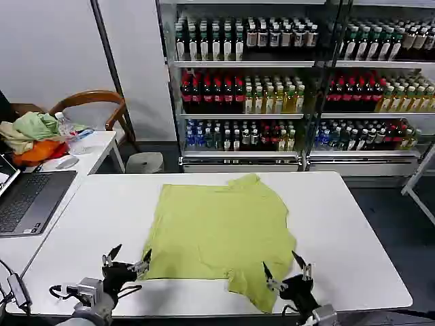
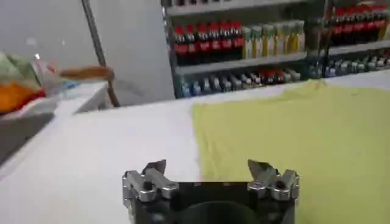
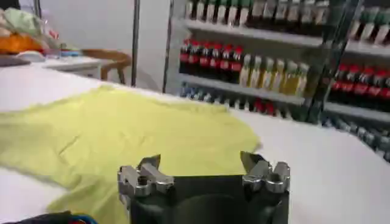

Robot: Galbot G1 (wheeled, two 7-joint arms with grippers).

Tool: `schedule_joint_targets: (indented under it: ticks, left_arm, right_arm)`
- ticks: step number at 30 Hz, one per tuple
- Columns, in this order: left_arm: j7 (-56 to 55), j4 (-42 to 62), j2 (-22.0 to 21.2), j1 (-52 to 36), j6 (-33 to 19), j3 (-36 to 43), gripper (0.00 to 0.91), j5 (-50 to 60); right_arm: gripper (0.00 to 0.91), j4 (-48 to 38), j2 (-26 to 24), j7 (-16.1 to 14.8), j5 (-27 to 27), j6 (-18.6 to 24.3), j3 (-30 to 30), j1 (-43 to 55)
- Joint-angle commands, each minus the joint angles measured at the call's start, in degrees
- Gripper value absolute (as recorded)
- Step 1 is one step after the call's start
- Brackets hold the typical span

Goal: Fold and organize the clothes.

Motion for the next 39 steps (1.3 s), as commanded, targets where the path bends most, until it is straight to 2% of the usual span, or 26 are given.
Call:
schedule_joint_targets:
  ticks: [1,14,30,31,32,33,34,39]
  left_arm:
    - [-2.8,0.6,-0.2,0.9,5.3,1.3,0.907,-3.6]
    - [-2.6,3.2,-0.8,-0.5,4.5,2.2,0.907,-3.4]
    - [-4.8,3.7,-1.0,-0.5,4.9,1.9,0.907,-3.9]
    - [-4.9,4.0,-1.0,-0.6,4.9,1.9,0.907,-3.9]
    - [-5.0,4.1,-1.0,-0.6,4.9,1.9,0.746,-3.9]
    - [-5.0,4.3,-1.0,-0.5,4.9,2.0,0.464,-3.9]
    - [-4.9,4.3,-1.0,-0.5,4.9,2.0,0.05,-3.8]
    - [-4.3,4.3,-1.3,-0.2,4.4,2.8,0.04,-3.5]
  right_arm:
    - [0.907,0.0,0.0,1.0,0.6,-0.3,-2.0,-4.1]
    - [0.907,-0.8,1.5,5.5,0.1,-1.3,-4.2,-2.8]
    - [0.907,-2.0,2.9,6.6,0.3,-1.5,-6.8,-1.7]
    - [0.131,-2.1,2.9,6.6,0.4,-1.5,-6.9,-1.6]
    - [0.0,-2.1,3.0,6.8,0.4,-1.7,-7.0,-1.6]
    - [0.0,-2.1,2.9,7.0,0.6,-2.2,-7.1,-1.6]
    - [0.0,-2.1,3.0,7.0,0.6,-2.2,-7.2,-1.7]
    - [0.0,-1.9,3.1,8.2,1.0,-3.1,-8.0,-1.9]
